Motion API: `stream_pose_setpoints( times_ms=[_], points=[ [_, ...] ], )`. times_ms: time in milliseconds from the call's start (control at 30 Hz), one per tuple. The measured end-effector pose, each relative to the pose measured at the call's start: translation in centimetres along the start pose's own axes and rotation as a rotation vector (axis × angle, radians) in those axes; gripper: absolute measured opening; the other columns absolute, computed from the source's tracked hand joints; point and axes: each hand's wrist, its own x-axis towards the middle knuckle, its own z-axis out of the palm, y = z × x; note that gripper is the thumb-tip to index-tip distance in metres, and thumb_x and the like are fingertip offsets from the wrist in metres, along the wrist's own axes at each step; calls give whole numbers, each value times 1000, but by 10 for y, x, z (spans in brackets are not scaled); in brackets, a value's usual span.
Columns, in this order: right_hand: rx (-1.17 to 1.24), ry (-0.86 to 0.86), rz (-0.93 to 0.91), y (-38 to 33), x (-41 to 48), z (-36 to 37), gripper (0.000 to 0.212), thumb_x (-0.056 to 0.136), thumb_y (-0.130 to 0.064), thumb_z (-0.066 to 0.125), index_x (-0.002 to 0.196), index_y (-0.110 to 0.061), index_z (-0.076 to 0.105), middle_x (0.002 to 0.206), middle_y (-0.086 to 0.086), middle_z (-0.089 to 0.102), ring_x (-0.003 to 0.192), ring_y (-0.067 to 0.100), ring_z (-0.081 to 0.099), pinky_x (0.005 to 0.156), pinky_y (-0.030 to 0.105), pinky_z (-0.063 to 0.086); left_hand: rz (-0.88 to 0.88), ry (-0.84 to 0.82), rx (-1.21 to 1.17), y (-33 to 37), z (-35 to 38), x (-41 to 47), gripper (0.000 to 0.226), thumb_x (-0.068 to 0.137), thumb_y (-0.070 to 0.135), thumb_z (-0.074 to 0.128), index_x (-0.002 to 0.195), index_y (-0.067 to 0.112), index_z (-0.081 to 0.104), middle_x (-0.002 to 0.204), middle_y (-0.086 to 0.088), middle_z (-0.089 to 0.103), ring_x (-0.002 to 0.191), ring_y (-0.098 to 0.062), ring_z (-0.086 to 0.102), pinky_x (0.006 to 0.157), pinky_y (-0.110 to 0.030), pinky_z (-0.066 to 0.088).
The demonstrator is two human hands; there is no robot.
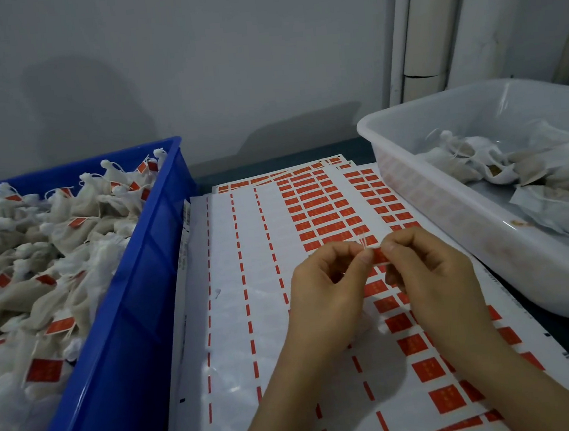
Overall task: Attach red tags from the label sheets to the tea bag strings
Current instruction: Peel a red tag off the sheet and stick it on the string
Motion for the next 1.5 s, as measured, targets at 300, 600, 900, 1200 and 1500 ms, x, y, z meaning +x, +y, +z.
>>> stream_pose_setpoints(
  times_ms=[300,600,900,1200,1500],
  points=[
    [32,-54,1,-6,-1,5,27,67,-59,44,85,-42,56,81,-38,60,78,-11,59,55,1,44,24,107,-74,-1,-9,4,12,85,24,66,78,33,66,84,25,68,86,4,65,66,-5,49],
    [-19,-65,-36,-2,-1,5,17,69,-52,49,80,-42,55,80,-41,58,84,-16,56,58,-2,41,18,102,-56,0,-8,3,11,86,24,66,79,33,65,84,27,67,87,7,63,64,-2,47],
    [-70,-288,-46,2,-3,11,20,72,-59,48,85,-44,53,77,-30,59,76,-14,57,59,2,44,-21,213,-177,3,-12,7,3,83,27,65,82,29,66,87,22,70,87,2,66,61,-7,50],
    [-457,-451,-147,17,-8,18,11,89,-39,53,92,-44,43,91,-33,43,86,-9,49,77,3,35,-158,402,-313,1,-24,15,6,89,25,61,89,20,66,78,9,71,63,4,65,48,-8,46],
    [-298,-102,-20,11,0,9,17,78,-46,52,93,-38,53,80,-29,51,72,-6,53,59,5,35,-245,-71,-19,-1,-22,9,26,83,58,49,84,37,65,82,30,66,78,11,62,51,-3,44]
  ],
)
